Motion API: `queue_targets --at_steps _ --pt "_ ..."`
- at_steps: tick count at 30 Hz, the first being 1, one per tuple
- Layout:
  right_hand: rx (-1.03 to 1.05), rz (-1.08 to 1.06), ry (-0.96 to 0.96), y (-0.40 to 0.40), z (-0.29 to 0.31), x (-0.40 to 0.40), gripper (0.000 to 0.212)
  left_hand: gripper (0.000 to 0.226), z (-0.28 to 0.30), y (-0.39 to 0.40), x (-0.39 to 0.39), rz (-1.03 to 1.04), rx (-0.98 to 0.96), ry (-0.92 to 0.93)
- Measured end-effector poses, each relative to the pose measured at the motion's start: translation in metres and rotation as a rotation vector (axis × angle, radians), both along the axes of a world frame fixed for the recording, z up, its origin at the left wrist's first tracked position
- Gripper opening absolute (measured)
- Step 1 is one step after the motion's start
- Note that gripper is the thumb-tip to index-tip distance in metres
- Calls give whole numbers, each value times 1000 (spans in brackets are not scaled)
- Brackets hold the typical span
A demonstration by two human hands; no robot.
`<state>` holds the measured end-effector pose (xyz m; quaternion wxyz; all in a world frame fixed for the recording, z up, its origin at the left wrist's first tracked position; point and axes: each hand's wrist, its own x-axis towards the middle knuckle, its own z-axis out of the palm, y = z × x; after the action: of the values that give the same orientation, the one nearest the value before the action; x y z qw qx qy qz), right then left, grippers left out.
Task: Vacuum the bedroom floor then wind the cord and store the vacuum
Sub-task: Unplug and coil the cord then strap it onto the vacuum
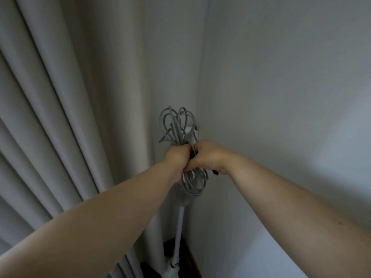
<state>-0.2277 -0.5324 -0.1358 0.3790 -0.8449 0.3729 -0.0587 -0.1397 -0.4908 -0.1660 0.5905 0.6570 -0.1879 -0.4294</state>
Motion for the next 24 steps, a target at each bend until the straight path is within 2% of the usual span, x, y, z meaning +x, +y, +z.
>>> queue_targets --at_steps 7,10,12,14,17,19,21,24 --pt "70 -118 -108 -3 -13 -2 9 38 4 -2 -4 -104 73 -35" --pt "96 -131 -192 -3 -19 0 12 41 5 -2 -2 -160 98 -69" --pt "117 -140 -249 -4 -22 1 18 37 7 -2 -1 -205 113 -64" --pt "162 -163 -259 -8 -27 3 9 28 12 1 -1 -242 119 -23" --pt "249 -222 -243 -15 -36 4 8 17 15 7 4 -306 131 -2" --pt "289 -257 -246 -18 -37 2 11 16 12 10 13 -336 151 -48" --pt "325 -275 -243 -23 -37 -2 24 14 9 12 23 -353 194 -121" --pt "345 -276 -242 -27 -37 -4 27 14 4 16 30 -434 257 -243"
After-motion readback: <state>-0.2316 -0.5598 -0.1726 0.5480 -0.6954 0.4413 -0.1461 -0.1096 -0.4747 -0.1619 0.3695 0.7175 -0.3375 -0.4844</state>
